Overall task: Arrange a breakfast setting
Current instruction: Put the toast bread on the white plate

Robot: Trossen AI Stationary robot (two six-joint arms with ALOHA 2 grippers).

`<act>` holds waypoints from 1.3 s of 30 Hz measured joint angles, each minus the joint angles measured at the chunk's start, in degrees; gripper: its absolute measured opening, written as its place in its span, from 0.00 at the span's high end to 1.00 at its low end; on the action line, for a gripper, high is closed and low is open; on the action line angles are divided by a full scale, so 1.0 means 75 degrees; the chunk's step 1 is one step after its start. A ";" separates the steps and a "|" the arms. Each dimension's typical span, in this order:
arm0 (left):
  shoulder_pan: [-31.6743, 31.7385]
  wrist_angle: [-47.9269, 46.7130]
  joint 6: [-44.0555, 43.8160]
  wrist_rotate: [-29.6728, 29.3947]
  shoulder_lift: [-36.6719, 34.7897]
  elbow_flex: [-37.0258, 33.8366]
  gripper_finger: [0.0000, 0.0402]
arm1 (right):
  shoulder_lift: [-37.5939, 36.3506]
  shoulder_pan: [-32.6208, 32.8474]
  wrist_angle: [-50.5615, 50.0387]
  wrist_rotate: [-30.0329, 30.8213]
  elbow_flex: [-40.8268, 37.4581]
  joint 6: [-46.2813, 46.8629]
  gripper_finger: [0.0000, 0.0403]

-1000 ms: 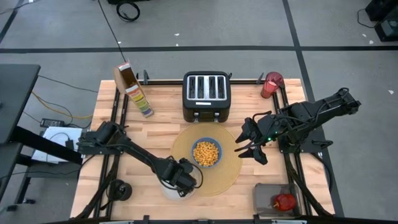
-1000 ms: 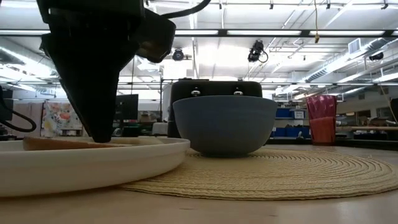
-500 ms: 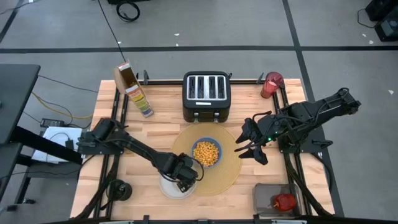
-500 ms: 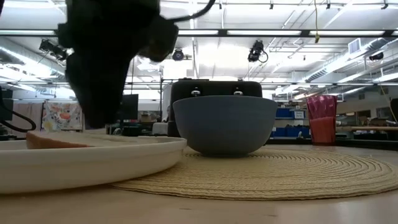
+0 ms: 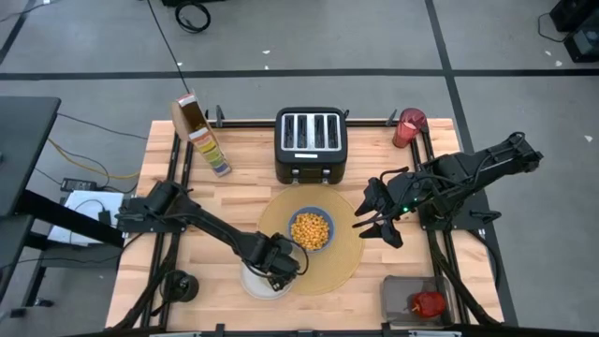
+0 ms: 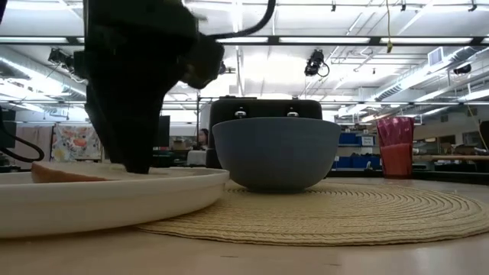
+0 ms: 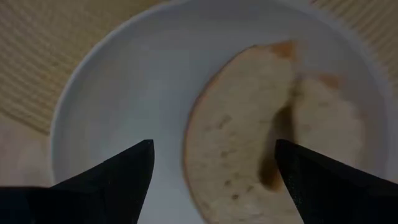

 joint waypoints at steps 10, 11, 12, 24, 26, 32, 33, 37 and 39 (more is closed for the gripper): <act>0.0031 -0.0139 -0.0128 -0.0019 0.0122 0.0003 0.23 | 0.0000 0.0001 0.0014 0.0003 0.0000 0.0003 0.22; 0.0032 -0.0139 -0.0196 -0.0009 0.0122 0.0003 0.25 | 0.0000 0.0000 0.0012 0.0002 0.0000 0.0003 0.22; 0.0029 -0.0145 -0.0238 -0.0003 0.0122 0.0003 0.27 | 0.0000 0.0001 0.0015 0.0003 0.0000 0.0003 0.22; 0.0029 -0.0369 -0.0368 0.0262 -0.0020 0.0001 0.49 | 0.0000 0.0000 0.0009 -0.0072 0.0000 0.0007 0.22; 0.0029 -0.0557 -0.0350 0.0268 -0.0230 0.0001 0.51 | 0.0000 0.0001 0.0009 -0.0085 0.0000 0.0058 0.22; 0.0006 -0.1143 -0.0053 -0.0013 -0.0580 0.0001 0.53 | 0.0000 0.0000 0.0010 -0.0087 0.0000 0.0122 0.22; 0.0004 -0.1026 -0.0009 -0.0018 -0.0573 0.0001 0.53 | 0.0000 -0.0002 0.0012 -0.0087 0.0000 0.0122 0.22; -0.0009 -0.0577 0.0063 -0.0053 -0.0337 0.0006 0.53 | 0.0000 0.0001 0.0012 -0.0082 0.0000 0.0340 0.22; -0.0024 -0.0668 0.0063 -0.0049 -0.0274 -0.0010 0.53 | 0.0000 0.0013 0.0020 -0.0082 0.0000 0.0443 0.22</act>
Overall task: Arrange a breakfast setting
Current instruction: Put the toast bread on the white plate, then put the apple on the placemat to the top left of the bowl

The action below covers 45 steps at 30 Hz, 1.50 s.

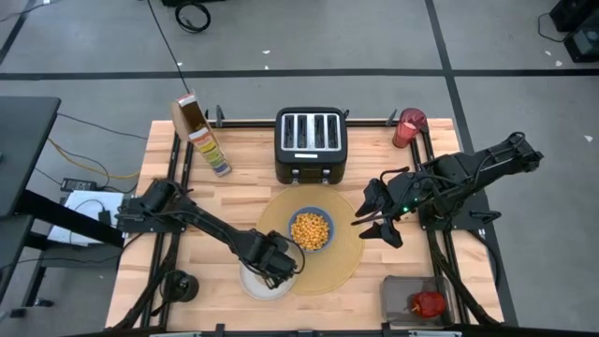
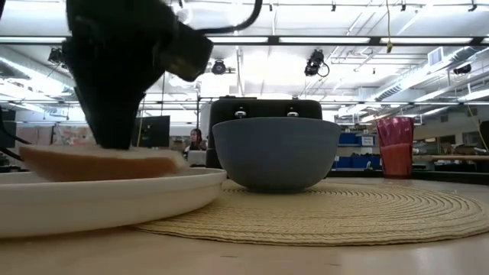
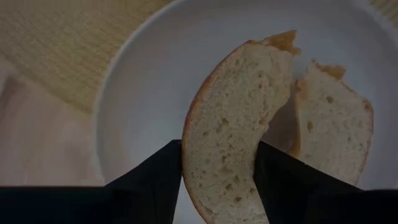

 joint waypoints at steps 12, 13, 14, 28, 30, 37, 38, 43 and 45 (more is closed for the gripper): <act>-0.0139 0.0451 -0.0234 0.0419 0.0023 -0.0509 0.53 | 0.0000 0.0137 0.0021 0.0003 0.0000 0.0073 0.22; -0.0139 0.0494 -0.0239 0.0418 0.0023 -0.0509 0.53 | 0.0000 0.0137 0.0026 0.0004 0.0000 0.0070 0.22; -0.0133 0.0542 -0.0242 0.0416 0.0023 -0.0509 0.53 | 0.0000 0.0137 0.0027 0.0005 0.0000 0.0067 0.22; -0.0127 0.0983 -0.0274 0.0602 -0.0146 -0.0509 0.42 | 0.0000 0.0137 0.0035 0.0029 0.0000 0.0015 0.22; -0.0127 0.0956 -0.0278 0.0655 -0.0146 -0.0509 0.40 | 0.0000 0.0137 0.0036 0.0029 0.0000 0.0012 0.22; -0.0032 0.0385 -0.0129 0.0749 -0.0236 -0.0509 0.39 | 0.0000 0.0129 0.0035 0.0029 0.0000 -0.0157 0.22; 0.0000 0.0379 -0.0108 0.0773 -0.0280 -0.0504 0.39 | 0.0000 0.0128 0.0042 0.0031 0.0000 -0.0182 0.22; 0.0118 0.0294 -0.0094 0.0678 -0.0814 -0.0389 0.39 | 0.0000 0.0128 -0.0055 0.0459 0.0003 -0.0497 0.22; 0.0141 0.0410 -0.0079 0.0631 -0.1042 -0.0397 0.39 | -0.0003 0.0128 -0.0101 0.0743 0.0003 -0.0524 0.22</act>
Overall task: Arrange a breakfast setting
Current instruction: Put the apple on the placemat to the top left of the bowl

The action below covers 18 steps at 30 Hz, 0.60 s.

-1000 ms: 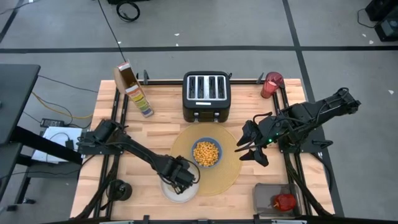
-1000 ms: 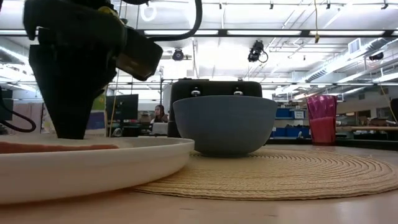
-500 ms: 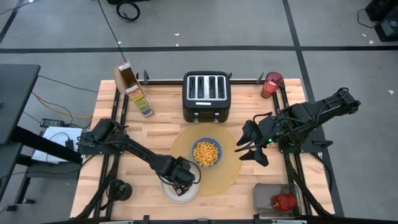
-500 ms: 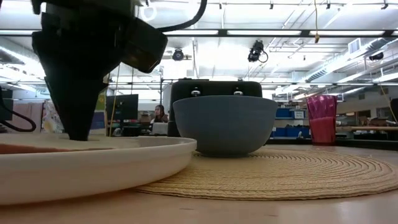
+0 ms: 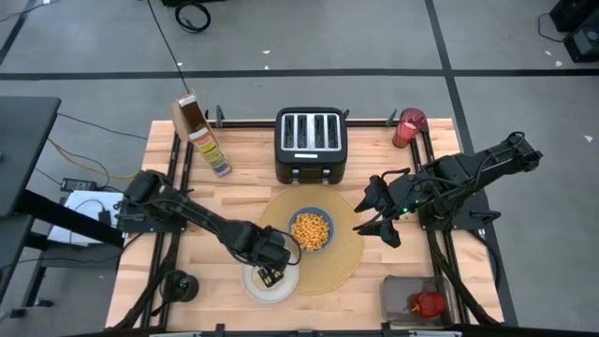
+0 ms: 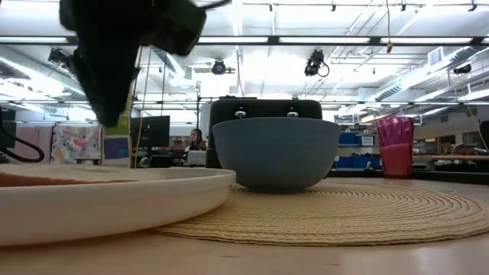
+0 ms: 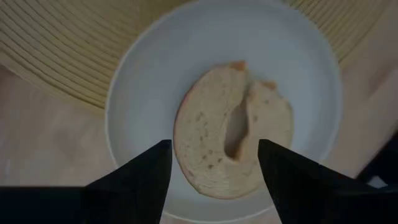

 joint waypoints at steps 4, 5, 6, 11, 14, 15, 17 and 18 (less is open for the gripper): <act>-0.0018 0.0193 0.0199 -0.0535 -0.0584 -0.0007 0.39 | 0.0114 0.0281 -0.0647 0.0305 0.0000 0.0676 0.23; -0.0065 0.0274 0.0242 -0.0838 -0.0774 -0.0007 0.39 | 0.0190 0.0431 -0.0904 0.0303 0.0000 0.1052 0.23; -0.0126 0.0284 0.0278 -0.1180 -0.0930 -0.0007 0.39 | 0.0272 0.0610 -0.1163 0.0292 0.0000 0.1532 0.23; -0.0179 0.1302 0.0469 -0.2735 -0.1592 -0.0007 0.39 | 0.0906 0.1852 -0.2540 -0.0194 0.0000 0.4851 0.26; -0.0173 0.2570 0.1489 -0.3140 -0.1679 -0.0003 0.39 | 0.1372 0.2768 -0.2645 -0.1052 -0.0003 0.6029 0.27; -0.0178 0.2932 0.1914 -0.3204 -0.1691 -0.0010 0.39 | 0.1530 0.3073 -0.2530 -0.1347 -0.0002 0.6170 0.28; -0.0181 0.3745 0.2638 -0.3258 -0.1691 -0.0007 0.39 | 0.1846 0.3640 -0.2325 -0.1831 0.0000 0.6216 0.28; -0.0166 0.3967 0.2925 -0.3260 -0.1691 -0.0007 0.39 | 0.1998 0.3878 -0.2156 -0.2055 0.0000 0.6133 0.28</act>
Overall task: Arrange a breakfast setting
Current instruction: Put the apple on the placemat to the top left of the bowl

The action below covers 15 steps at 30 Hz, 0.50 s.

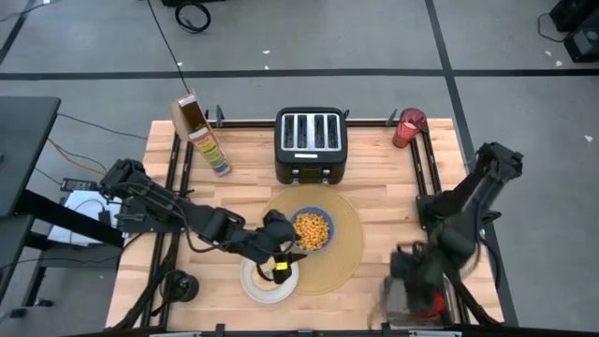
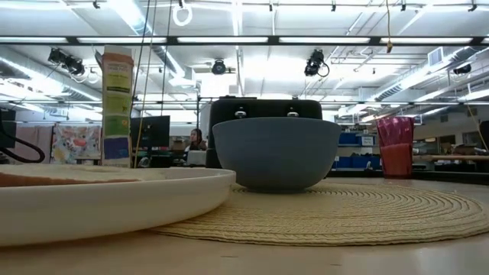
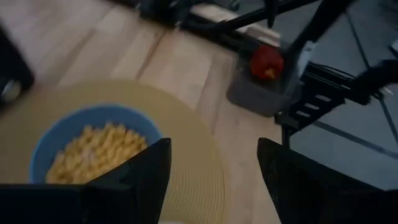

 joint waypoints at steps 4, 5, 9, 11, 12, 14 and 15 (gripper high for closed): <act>0.0076 0.0363 0.0767 0.0015 0.0009 0.0000 0.39 | 0.0539 0.0798 0.0229 -0.0299 0.0000 -0.0659 0.28; 0.0082 0.0337 0.0828 0.0005 0.0009 0.0000 0.39 | 0.0664 0.0966 0.0249 -0.0255 0.0000 -0.0841 0.28; 0.0077 0.0184 0.0839 0.0011 0.0009 0.0000 0.39 | 0.1149 0.1431 0.0225 -0.0122 0.0000 -0.1179 0.25; 0.0049 -0.0004 0.0711 0.0012 0.0009 0.0000 0.39 | 0.1449 0.1531 0.0231 -0.0305 0.0000 -0.1373 0.22; 0.0030 -0.0085 0.0671 0.0017 0.0012 0.0000 0.39 | 0.1594 0.1570 0.0241 -0.0400 0.0000 -0.1515 0.20; 0.0009 -0.0176 0.0662 0.0006 0.0015 0.0000 0.39 | 0.1910 0.1660 0.0252 -0.0517 0.0000 -0.1766 0.14; 0.0009 -0.0188 0.0629 -0.0008 0.0015 0.0000 0.39 | 0.2065 0.1711 0.0245 -0.0573 0.0000 -0.1845 0.12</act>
